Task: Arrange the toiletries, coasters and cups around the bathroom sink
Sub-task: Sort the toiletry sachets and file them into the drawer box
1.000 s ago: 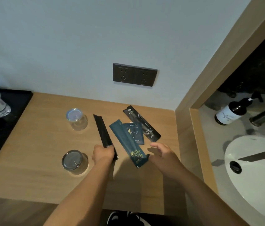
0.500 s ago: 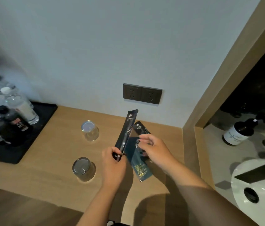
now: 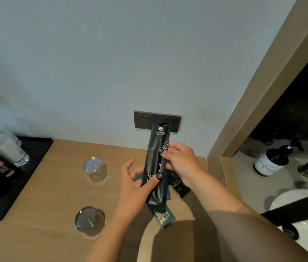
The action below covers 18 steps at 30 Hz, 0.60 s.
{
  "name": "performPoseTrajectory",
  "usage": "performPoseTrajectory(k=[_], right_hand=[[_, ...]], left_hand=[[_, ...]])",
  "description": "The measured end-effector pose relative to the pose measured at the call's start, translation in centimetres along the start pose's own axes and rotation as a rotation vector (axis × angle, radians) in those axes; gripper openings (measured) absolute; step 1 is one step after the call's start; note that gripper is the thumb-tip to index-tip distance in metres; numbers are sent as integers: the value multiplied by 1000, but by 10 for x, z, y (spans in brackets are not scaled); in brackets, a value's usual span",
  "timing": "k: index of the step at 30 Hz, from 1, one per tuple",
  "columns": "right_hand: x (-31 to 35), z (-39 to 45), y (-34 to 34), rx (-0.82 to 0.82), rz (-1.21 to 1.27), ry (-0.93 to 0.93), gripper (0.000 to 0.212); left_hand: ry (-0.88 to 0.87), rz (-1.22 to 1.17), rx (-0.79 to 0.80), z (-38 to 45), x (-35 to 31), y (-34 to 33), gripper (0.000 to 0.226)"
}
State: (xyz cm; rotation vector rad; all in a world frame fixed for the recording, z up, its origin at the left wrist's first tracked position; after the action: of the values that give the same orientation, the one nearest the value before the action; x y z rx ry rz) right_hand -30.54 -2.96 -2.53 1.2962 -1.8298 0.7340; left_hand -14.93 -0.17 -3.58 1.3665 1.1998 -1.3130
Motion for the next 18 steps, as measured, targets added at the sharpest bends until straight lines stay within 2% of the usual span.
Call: performPoseTrajectory(k=[2,5,9,13,15,18], right_hand=[[-3,8,0,16,-19,-7,24],[-9,22,2,36,3,-11,20],[-26,49,29,-70,-7,6,19],[-67,85,63,-301,-476,-57,27],[-88,100,65,-313,-677,-71,30],[-115,115,63,-307,-799,-108,38]], left_hand=[[108,-53,83,8,8,-1,54],[158,-67,148,17,15,-1,42],[170,-92,78,27,22,11,33],[168,-79,-16,36,28,26,35],[166,-54,-41,37,29,33,32],[150,-7,-51,38,28,40,29]])
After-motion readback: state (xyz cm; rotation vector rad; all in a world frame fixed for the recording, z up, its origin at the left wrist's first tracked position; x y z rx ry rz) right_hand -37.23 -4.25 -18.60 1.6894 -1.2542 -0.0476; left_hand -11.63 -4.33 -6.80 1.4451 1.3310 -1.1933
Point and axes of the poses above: each hand's wrist, its own z-axis towards the middle knuckle, its own y-axis out of the back of the hand, x = y × z, the point moved 6 cm from there along z, towards the middle knuckle, and after that the axes turned 10 degrees about -y, right-handed, at the moved point
